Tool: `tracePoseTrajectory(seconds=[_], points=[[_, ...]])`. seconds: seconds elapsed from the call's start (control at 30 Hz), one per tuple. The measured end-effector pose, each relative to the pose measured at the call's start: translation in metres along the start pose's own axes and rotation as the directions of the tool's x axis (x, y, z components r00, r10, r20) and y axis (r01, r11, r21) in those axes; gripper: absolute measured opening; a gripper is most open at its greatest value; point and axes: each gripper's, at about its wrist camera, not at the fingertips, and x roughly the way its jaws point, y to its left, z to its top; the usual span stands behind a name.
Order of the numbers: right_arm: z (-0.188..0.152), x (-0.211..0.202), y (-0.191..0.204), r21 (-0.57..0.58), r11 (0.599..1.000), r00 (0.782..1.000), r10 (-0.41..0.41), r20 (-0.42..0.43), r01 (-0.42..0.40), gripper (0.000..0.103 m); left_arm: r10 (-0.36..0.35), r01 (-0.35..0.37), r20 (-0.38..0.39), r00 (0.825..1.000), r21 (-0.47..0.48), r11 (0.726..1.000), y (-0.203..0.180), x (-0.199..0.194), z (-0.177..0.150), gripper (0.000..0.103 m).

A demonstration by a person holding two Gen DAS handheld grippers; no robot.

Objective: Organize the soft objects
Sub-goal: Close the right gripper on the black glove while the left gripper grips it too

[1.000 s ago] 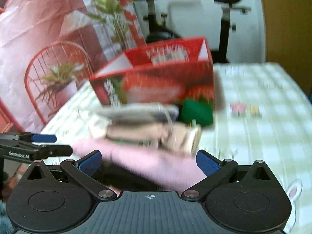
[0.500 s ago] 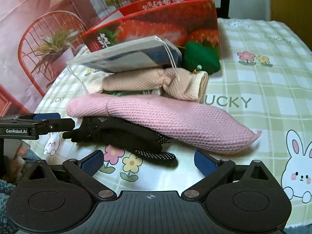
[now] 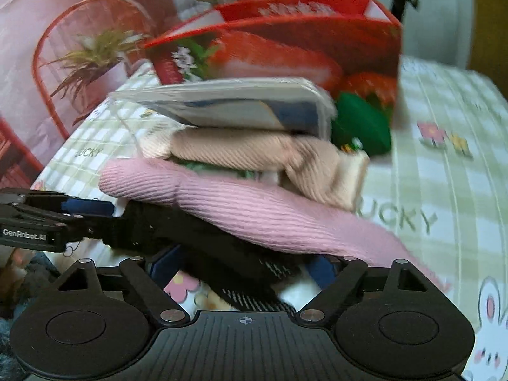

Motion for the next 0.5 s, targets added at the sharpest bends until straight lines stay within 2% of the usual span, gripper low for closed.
tracePoseTrajectory(seconds=[0.13,0.27,0.5], points=[[-0.006,0.009,0.008,-0.100,0.994,0.999,-0.038,-0.006,0.037,0.076,-0.005,0.005,-0.018,1.000,0.011,1.000,-0.002,0.006,-0.002,0.060],[-0.013,0.007,0.007,-0.084,0.996,0.999,-0.030,0.016,0.031,0.074,-0.016,0.016,-0.021,1.000,0.003,1.000,0.000,0.009,-0.004,0.060],[-0.018,0.004,0.006,-0.093,0.996,0.999,-0.009,0.031,0.012,0.060,-0.046,0.046,-0.028,0.999,0.026,0.999,-0.001,0.011,-0.004,0.060]])
